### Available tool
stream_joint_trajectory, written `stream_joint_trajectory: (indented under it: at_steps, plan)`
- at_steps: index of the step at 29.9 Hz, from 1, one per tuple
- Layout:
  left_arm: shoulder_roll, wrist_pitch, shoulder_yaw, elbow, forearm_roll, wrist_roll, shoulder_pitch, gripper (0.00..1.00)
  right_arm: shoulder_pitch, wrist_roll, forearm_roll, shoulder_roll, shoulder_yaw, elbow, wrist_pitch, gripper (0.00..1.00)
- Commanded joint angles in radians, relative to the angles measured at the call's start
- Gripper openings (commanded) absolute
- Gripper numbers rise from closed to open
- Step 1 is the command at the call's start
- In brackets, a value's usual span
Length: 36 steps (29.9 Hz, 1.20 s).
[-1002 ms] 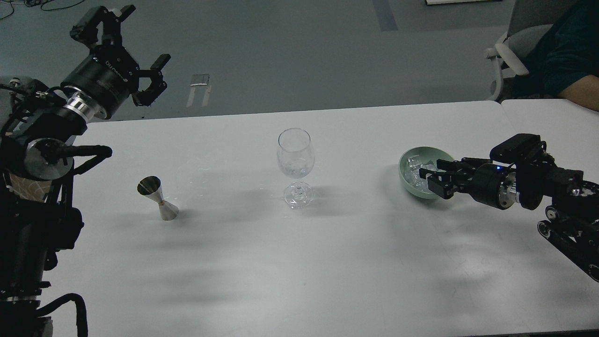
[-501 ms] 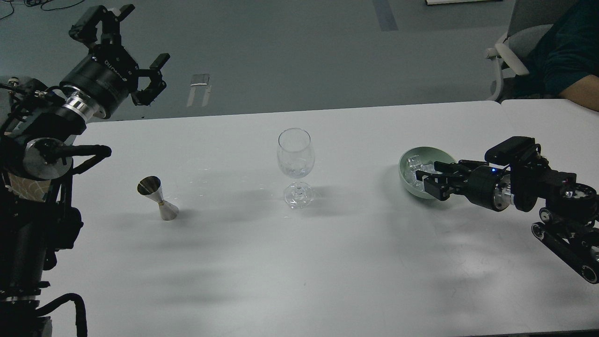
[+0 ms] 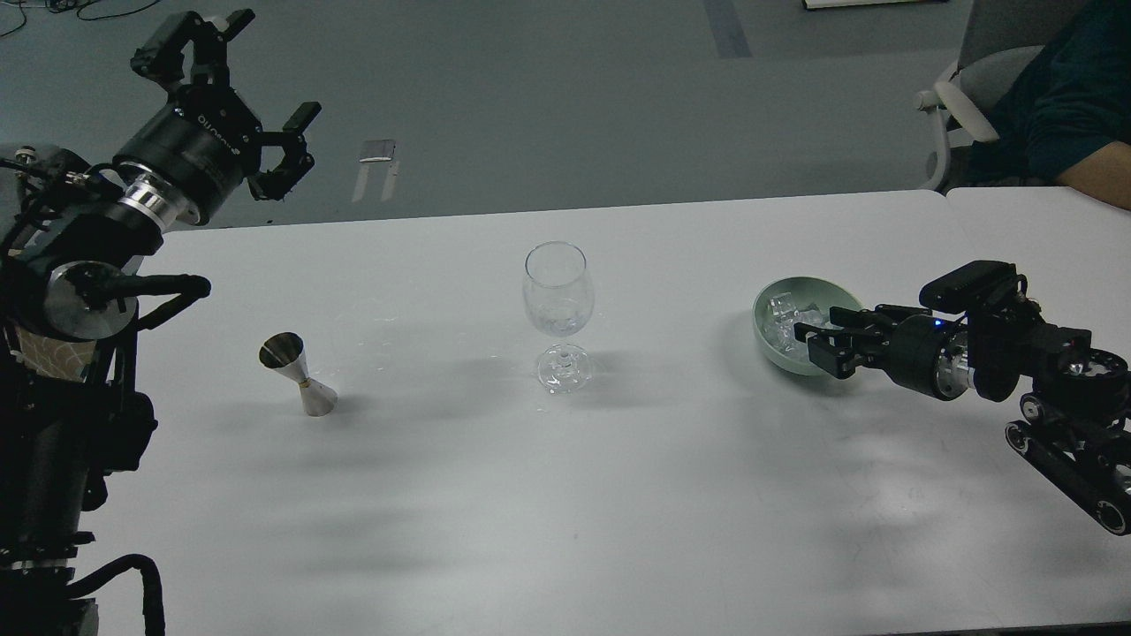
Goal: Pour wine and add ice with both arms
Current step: 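Grasp ice cubes from the bowl with the right gripper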
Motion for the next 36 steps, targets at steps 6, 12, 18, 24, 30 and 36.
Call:
stream_joint_trajectory:
  at_steps: [6, 12, 18, 24, 30, 36]
  plan:
    - [0.002, 0.000, 0.000, 0.002, 0.001, 0.001, 0.000, 0.98, 0.005, 0.000, 0.000, 0.034, -0.002, -0.031, -0.004, 0.57]
    - [0.001, 0.000, 0.000, 0.002, 0.001, 0.001, 0.000, 0.98, 0.014, 0.005, 0.000, 0.039, -0.002, -0.040, -0.009, 0.44]
    - [0.001, 0.000, 0.000, 0.002, 0.001, -0.001, 0.000, 0.98, 0.014, 0.009, 0.000, 0.039, 0.000, -0.038, -0.007, 0.21]
    - [0.001, 0.000, 0.000, 0.002, 0.001, 0.001, 0.000, 0.98, 0.014, 0.012, 0.000, 0.038, 0.000, -0.032, -0.007, 0.05]
    - [0.003, 0.000, 0.000, 0.000, 0.001, 0.001, 0.000, 0.98, 0.017, 0.011, 0.005, -0.019, 0.015, 0.046, -0.013, 0.00]
    - [0.012, 0.000, 0.000, 0.000, 0.005, -0.001, -0.001, 0.98, 0.074, 0.011, 0.138, -0.200, 0.054, 0.293, 0.005, 0.00]
